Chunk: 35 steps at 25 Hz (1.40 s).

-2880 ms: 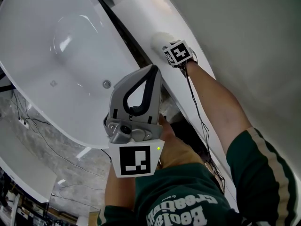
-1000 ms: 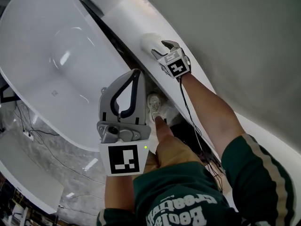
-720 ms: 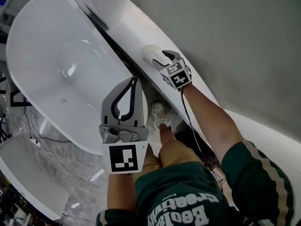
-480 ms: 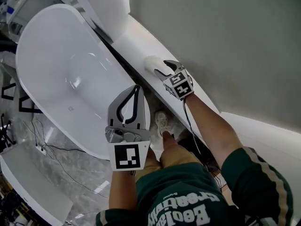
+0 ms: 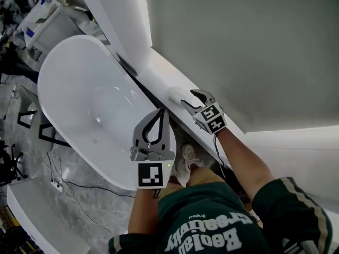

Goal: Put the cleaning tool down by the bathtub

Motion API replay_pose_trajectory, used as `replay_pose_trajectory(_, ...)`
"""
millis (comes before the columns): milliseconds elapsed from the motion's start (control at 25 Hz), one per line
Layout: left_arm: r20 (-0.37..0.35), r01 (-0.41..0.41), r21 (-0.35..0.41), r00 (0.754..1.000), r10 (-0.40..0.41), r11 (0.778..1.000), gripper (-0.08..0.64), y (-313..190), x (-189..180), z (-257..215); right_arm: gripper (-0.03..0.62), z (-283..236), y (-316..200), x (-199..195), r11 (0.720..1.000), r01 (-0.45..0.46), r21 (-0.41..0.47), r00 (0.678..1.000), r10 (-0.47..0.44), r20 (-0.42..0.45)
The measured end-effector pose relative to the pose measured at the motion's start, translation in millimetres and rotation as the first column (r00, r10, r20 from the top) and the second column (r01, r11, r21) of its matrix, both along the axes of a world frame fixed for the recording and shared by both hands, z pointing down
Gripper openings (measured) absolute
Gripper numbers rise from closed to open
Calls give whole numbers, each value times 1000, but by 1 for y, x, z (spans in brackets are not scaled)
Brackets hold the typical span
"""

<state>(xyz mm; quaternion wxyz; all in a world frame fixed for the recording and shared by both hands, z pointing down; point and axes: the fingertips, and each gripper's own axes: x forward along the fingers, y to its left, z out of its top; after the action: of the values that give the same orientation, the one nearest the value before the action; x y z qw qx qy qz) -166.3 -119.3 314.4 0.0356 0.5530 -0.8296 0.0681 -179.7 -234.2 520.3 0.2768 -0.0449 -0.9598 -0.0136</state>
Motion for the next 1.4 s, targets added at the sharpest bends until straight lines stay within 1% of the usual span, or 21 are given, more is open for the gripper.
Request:
replay_pose_trajectory(80,-31,2,26,1000,-1,1000,8,1,2,-9,224,-21,6,7,1000,3,11,1000,-3,29)
replay_pose_trajectory(160,-39,-4,39,999,5,999,8,2,5,-17,219,-42,12,14,1000,5,20,998,-6,58)
replay_pose_trajectory(240,-33,-15,44,999,16,999,8,2,8,-26,218,-65,16,20,1000,-4,21,995,2,99)
replay_pose_trajectory(360,-28,-58,64,998,60,996,8,5,15,-40,216,-102,24,27,999,-19,42,984,11,178)
replay_pose_trajectory(440,7,-88,75,996,88,993,8,5,20,-53,213,-131,28,32,999,-31,44,971,20,239)
replay_pose_trajectory(520,37,-106,71,994,104,992,8,6,21,-66,207,-164,33,36,999,-32,29,952,21,304)
replay_pose_trajectory(640,20,-122,82,993,121,989,8,12,23,-87,201,-222,49,48,1000,-17,21,912,7,409)
replay_pose_trajectory(680,30,-126,97,992,123,987,8,14,24,-97,196,-243,55,53,999,-13,30,896,-2,444)
replay_pose_trajectory(800,104,-107,137,990,93,985,8,14,22,-127,196,-296,70,62,997,12,80,848,-53,527)
replay_pose_trajectory(880,158,-99,130,984,78,987,8,15,20,-138,196,-321,79,64,993,19,113,820,-80,567)
replay_pose_trajectory(960,181,-104,112,980,83,988,8,13,22,-142,193,-335,83,68,991,18,130,800,-92,593)
replay_pose_trajectory(1040,183,-114,107,979,93,988,8,9,25,-146,184,-342,82,71,989,20,146,792,-105,601)
replay_pose_trajectory(1120,190,-123,118,977,99,985,8,8,25,-152,150,-348,80,73,987,15,161,784,-112,610)
replay_pose_trajectory(1200,197,-126,128,975,99,984,8,10,21,-157,132,-355,79,73,986,10,165,773,-113,625)
replay_pose_trajectory(1320,213,-134,119,971,106,984,8,11,18,-157,84,-362,78,78,991,7,134,762,-92,641)
replay_pose_trajectory(1400,209,-139,115,971,112,984,8,7,21,-156,49,-367,73,86,992,-1,127,758,-82,647)
